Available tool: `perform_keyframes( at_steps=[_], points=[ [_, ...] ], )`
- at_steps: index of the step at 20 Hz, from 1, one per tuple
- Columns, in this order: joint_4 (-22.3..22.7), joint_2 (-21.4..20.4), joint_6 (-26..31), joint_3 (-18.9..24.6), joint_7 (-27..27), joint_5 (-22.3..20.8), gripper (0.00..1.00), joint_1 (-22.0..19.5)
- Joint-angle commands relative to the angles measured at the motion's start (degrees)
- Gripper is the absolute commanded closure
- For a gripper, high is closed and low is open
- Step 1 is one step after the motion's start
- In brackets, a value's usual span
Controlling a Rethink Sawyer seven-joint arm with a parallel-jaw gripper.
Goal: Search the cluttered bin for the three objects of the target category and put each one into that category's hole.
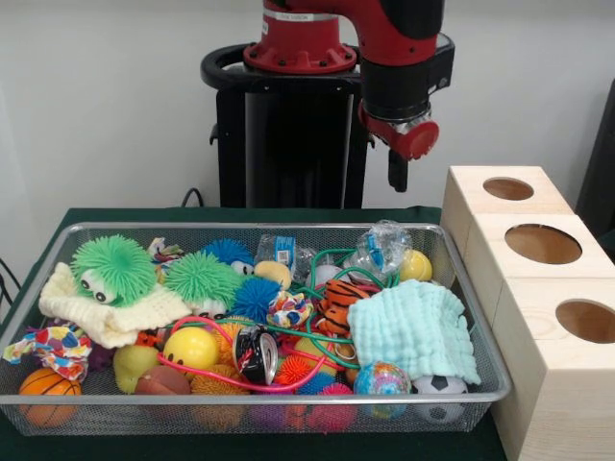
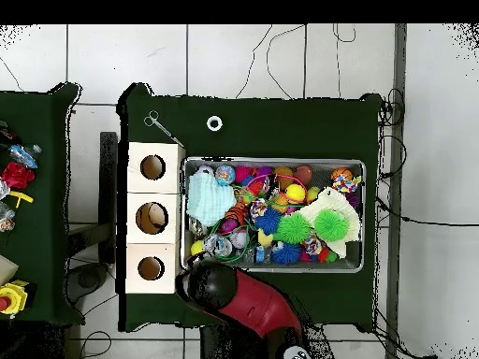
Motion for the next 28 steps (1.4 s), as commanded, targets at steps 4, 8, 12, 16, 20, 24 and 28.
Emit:
perform_keyframes(
  at_steps=[4, 8, 12, 16, 20, 24, 28],
  points=[
    [-8.36, -2.34, 3.89, 0.33, -3.5, -9.08, 1.0, -5.41],
    [-9.31, -2.0, 1.89, 1.91, -3.92, -12.13, 1.0, -6.93],
    [-10.68, -1.58, -0.22, 4.53, -5.43, -14.89, 1.0, -8.97],
    [-10.65, -1.74, -1.1, 6.95, -5.9, -16.78, 1.0, -10.44],
    [-12.01, -1.13, -2.35, 8.72, -7.19, -19.62, 0.0, -11.99],
    [-11.32, 0.71, -9.78, 13.7, -7.39, -22.3, 0.0, -15.68],
    [-10.96, 2.93, -13.21, 17.82, -7.99, -26.58, 0.0, -18.03]
  ],
)
